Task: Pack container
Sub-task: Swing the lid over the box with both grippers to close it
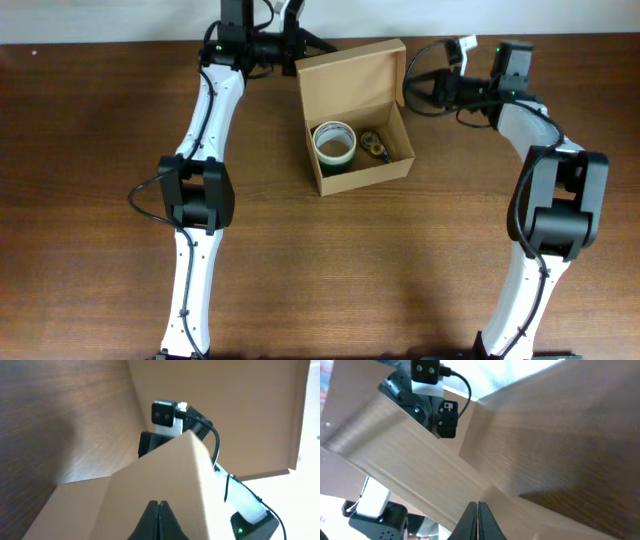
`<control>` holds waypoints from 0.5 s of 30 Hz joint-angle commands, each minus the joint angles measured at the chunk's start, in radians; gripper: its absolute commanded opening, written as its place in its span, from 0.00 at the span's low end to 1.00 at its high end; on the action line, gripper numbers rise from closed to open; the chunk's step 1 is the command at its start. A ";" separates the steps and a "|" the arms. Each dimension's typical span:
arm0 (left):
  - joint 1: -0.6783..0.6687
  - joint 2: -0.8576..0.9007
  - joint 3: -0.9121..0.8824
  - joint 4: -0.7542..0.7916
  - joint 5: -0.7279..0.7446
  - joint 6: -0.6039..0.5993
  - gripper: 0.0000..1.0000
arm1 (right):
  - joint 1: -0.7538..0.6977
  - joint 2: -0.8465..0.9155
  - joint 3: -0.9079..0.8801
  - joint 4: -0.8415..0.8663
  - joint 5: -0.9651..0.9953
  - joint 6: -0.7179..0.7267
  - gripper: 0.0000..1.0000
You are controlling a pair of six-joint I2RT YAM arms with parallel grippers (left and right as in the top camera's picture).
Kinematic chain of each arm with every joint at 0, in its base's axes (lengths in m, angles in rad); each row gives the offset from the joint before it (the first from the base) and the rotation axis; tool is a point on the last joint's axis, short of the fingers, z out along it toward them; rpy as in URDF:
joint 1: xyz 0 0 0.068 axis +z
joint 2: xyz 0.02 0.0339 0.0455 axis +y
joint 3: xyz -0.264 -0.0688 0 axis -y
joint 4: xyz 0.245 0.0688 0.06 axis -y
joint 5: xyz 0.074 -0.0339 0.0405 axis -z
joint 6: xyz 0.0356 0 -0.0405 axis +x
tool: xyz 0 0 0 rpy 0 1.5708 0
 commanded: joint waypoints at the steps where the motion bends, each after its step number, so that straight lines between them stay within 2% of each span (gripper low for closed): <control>1: -0.008 0.007 0.036 -0.020 0.043 0.002 0.01 | 0.001 -0.025 0.050 0.014 -0.051 -0.007 0.04; 8: -0.045 0.006 0.038 -0.029 0.090 -0.002 0.02 | 0.001 -0.060 0.096 0.017 -0.058 0.001 0.04; 15: -0.082 -0.034 0.040 -0.029 0.054 0.003 0.02 | 0.001 -0.080 0.096 0.016 -0.079 0.002 0.04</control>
